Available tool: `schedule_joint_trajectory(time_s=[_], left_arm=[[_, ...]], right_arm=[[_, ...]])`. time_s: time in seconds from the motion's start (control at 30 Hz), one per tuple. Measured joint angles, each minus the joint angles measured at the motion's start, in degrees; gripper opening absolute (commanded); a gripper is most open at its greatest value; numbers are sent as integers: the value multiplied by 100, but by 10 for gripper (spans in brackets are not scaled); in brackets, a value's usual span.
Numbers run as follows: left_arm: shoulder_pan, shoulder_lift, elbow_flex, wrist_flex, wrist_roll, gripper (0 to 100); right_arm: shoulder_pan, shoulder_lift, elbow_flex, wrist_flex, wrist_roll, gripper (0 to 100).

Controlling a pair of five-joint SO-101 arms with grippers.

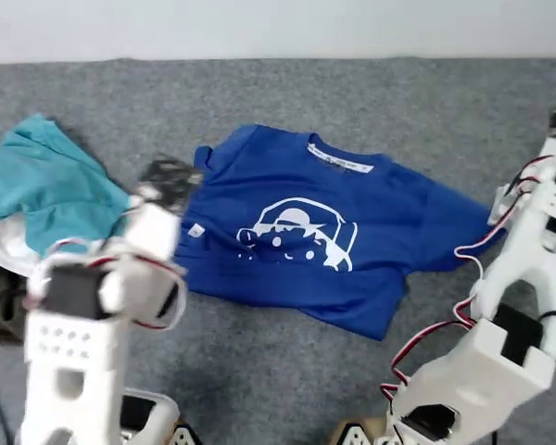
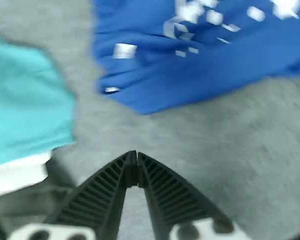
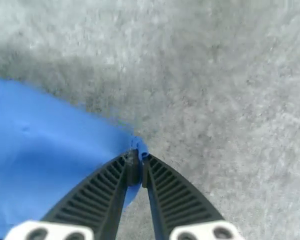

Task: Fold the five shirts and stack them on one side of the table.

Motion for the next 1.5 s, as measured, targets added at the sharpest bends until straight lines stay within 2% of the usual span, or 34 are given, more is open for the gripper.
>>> schedule_joint_trajectory(time_s=[0.17, 0.27, 0.4, 0.6, 0.83, 1.17, 1.33, 1.5], left_arm=[[1363, 905, -202, -211, 0, 9], [1952, 1582, -387, -563, 0, 77], [2426, 2576, -730, -1011, 0, 148], [2927, 3956, -1749, -1477, 0, 152], [3622, 5336, -3130, -1538, 18, 152], [4044, 7033, -4976, -1538, 26, 152], [4053, 7886, -5996, -1538, 466, 152], [4053, 8686, -6813, -1538, 607, 152]], right_arm=[[26, 0, 141, 185, 0, 9], [26, 0, 141, 299, 9, 9], [26, 0, 141, 396, 18, 9], [26, 0, 141, 607, 18, 9], [26, 0, 141, 712, 18, 9], [26, 0, 141, 958, 18, 9], [26, 0, 141, 976, 18, 9], [26, 0, 141, 976, 18, 9]])
